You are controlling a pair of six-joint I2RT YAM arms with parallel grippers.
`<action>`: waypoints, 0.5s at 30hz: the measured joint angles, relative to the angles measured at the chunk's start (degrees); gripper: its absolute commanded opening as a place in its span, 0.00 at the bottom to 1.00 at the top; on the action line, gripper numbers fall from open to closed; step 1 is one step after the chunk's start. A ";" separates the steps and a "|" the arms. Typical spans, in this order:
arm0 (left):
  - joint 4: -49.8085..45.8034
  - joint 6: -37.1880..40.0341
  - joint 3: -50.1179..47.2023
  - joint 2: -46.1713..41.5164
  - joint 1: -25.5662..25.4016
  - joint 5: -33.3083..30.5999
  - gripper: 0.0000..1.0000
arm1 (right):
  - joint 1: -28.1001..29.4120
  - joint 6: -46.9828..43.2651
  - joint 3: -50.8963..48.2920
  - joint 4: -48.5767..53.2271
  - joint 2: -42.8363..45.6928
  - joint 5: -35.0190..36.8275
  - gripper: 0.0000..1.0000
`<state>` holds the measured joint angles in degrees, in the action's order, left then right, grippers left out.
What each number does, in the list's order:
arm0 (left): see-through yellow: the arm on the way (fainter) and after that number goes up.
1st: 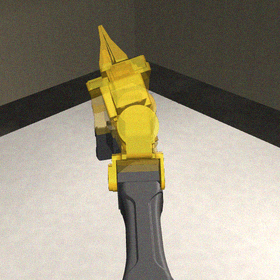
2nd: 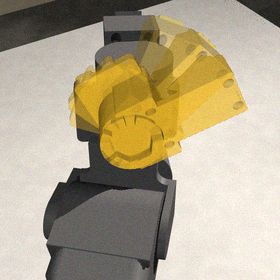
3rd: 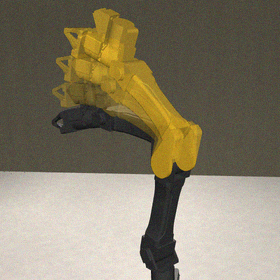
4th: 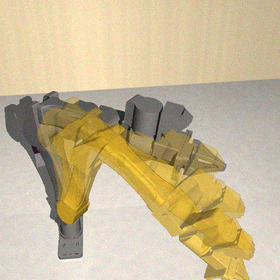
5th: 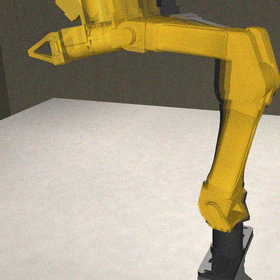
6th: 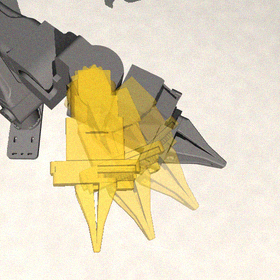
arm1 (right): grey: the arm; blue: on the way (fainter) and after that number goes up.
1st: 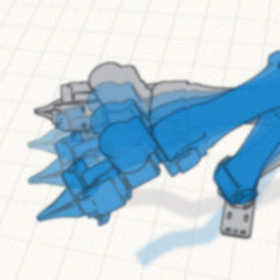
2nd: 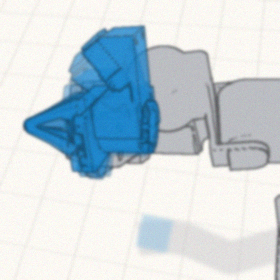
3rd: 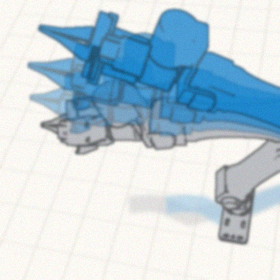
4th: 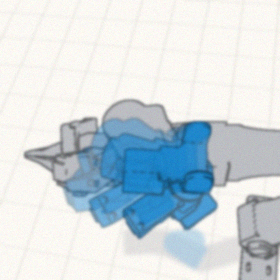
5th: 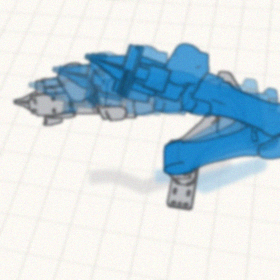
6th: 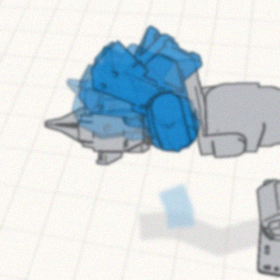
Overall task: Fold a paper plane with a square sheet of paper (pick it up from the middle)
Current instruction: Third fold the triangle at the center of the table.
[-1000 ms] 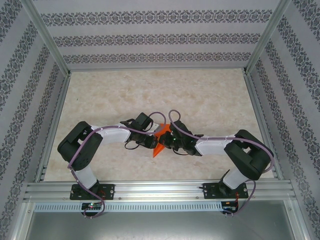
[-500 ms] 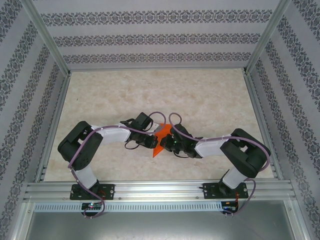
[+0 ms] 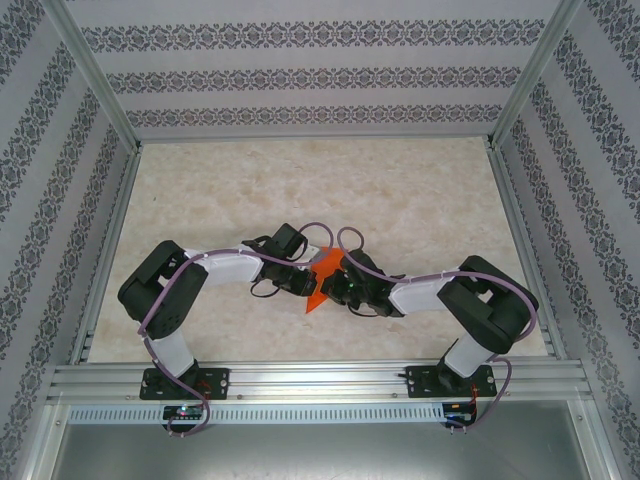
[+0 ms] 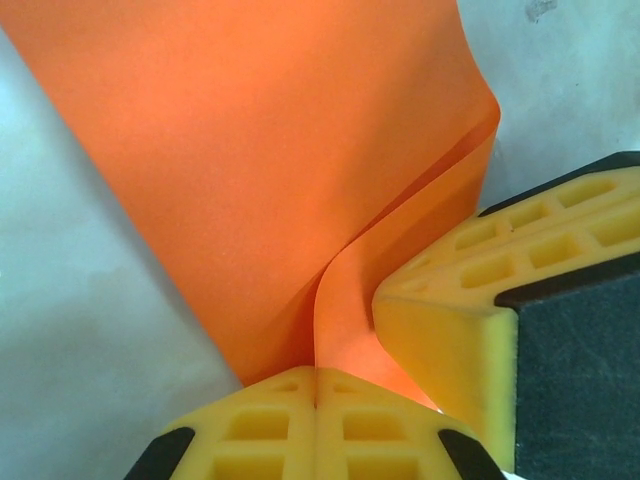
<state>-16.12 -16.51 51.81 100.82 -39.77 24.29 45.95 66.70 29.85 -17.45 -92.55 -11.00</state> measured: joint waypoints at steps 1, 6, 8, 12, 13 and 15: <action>0.07 0.00 0.00 0.04 0.00 0.11 0.05 | -0.22 0.09 -0.28 0.11 0.61 0.04 0.08; 0.07 0.00 0.02 0.11 0.00 0.28 0.05 | -2.89 -0.37 -0.50 0.79 4.50 0.00 0.08; 0.07 0.00 0.11 0.15 0.00 0.33 0.05 | -4.35 -0.57 -0.50 0.48 4.74 -0.07 0.07; 0.07 0.00 0.17 0.24 0.00 0.42 0.05 | -5.60 -0.61 -0.50 0.28 3.34 -0.35 0.07; 0.07 0.00 0.22 0.26 0.00 0.48 0.05 | -5.60 -0.59 -0.50 0.17 2.54 -0.46 0.07; 0.07 0.02 0.22 0.33 0.00 0.50 0.04 | -5.57 -0.57 -0.83 -0.22 1.05 -0.59 0.07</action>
<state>-16.05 -16.49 52.03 101.14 -39.77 24.80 40.38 66.13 29.02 -17.67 -91.50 -11.60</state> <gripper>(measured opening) 0.067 0.072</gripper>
